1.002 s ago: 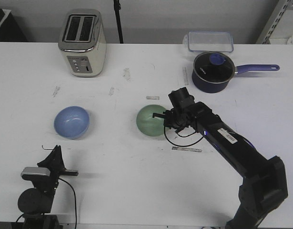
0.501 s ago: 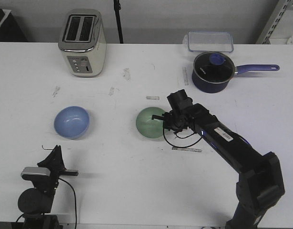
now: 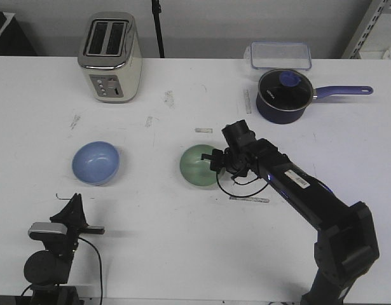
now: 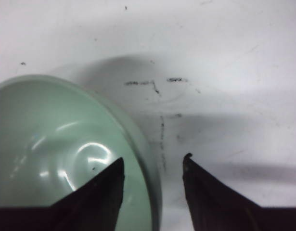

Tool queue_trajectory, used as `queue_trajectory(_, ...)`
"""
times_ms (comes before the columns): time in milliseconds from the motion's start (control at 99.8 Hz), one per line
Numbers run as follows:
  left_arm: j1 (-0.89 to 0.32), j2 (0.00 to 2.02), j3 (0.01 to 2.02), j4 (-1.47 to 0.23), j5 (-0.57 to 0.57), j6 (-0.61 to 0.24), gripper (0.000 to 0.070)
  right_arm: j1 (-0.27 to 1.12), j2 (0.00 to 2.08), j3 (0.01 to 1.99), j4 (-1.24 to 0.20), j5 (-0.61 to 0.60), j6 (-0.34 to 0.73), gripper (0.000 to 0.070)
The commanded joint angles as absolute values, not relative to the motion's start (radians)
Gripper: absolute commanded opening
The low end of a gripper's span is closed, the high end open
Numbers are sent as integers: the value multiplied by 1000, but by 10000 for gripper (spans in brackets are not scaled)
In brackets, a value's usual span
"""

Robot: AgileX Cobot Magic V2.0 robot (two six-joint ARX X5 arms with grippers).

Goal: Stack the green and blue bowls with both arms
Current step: 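Slide the green bowl with the right gripper toward the table center, then release the green bowl and retract the right gripper to rest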

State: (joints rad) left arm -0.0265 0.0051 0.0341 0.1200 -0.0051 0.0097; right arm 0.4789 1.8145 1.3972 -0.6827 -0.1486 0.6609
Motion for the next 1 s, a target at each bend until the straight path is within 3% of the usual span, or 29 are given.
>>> queue_trajectory(0,-25,3,12,134,-8,15,1,490,1818,1408,-668,-124,649,306)
queue_trajectory(170,-25,3,12,134,-8,15,2,483,1762,1408,-642,-113,602,424)
queue_trajectory(260,-25,3,12,134,-8,15,1,471,1729,1408,-639,-100,558,424)
queue_trajectory(481,-25,3,12,134,-8,15,1,448,1633,1400,-617,-95,309,422)
queue_trajectory(641,-25,3,12,134,-8,15,1,399,1527,1305,-502,-59,175,412)
queue_trajectory(731,-25,3,12,134,-8,15,1,364,1452,1221,-410,-31,118,369)
queue_trajectory(882,-25,3,12,134,-8,15,1,282,1317,1065,-256,6,47,173)
queue_trajectory(992,-25,3,12,134,-8,15,1,215,1218,947,-168,4,28,73)
